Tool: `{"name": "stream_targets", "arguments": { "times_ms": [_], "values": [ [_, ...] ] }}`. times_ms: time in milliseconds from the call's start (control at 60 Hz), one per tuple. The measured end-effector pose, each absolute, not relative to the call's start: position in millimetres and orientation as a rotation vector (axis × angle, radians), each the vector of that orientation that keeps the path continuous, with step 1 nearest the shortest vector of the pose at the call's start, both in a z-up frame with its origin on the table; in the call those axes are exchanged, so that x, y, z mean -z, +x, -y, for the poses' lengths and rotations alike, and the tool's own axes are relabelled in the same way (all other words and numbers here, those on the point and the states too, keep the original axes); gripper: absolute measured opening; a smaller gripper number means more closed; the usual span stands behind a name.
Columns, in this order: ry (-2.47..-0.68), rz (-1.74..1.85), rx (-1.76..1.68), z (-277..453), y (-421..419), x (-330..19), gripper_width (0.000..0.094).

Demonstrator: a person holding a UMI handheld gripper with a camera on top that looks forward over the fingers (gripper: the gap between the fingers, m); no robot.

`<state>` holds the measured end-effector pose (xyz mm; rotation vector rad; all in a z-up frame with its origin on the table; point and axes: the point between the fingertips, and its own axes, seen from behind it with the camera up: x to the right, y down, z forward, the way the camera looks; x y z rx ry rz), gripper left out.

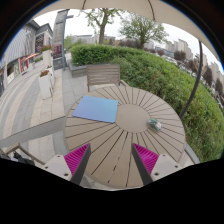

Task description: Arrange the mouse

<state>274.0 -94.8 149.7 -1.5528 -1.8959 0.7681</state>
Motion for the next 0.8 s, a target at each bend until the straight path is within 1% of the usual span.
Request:
{"name": "stream_targets", "arguments": {
  "times_ms": [33, 50, 67, 150, 167, 200, 233, 383, 567, 800],
  "values": [
    [-1.569, 1.871, -0.752, 76, 270, -145, 0.0852],
    [-1.581, 1.854, -0.737, 92, 276, -150, 0.0853],
    [-1.589, 1.844, -0.738, 68, 268, -145, 0.0851],
    [-1.635, 1.776, -0.712, 39, 262, -140, 0.0853],
    [-1.645, 1.758, -0.699, 50, 267, -144, 0.0853],
    [-1.664, 1.729, -0.691, 38, 264, -141, 0.0851],
    [-1.679, 1.711, -0.691, -1, 259, -137, 0.0850],
    [-1.715, 1.634, -0.657, -52, 251, -129, 0.0852],
    [-1.735, 1.581, -0.667, -87, 227, -119, 0.0853],
    [-1.698, 1.549, -0.726, -112, 166, -89, 0.0852]
  ]
}}
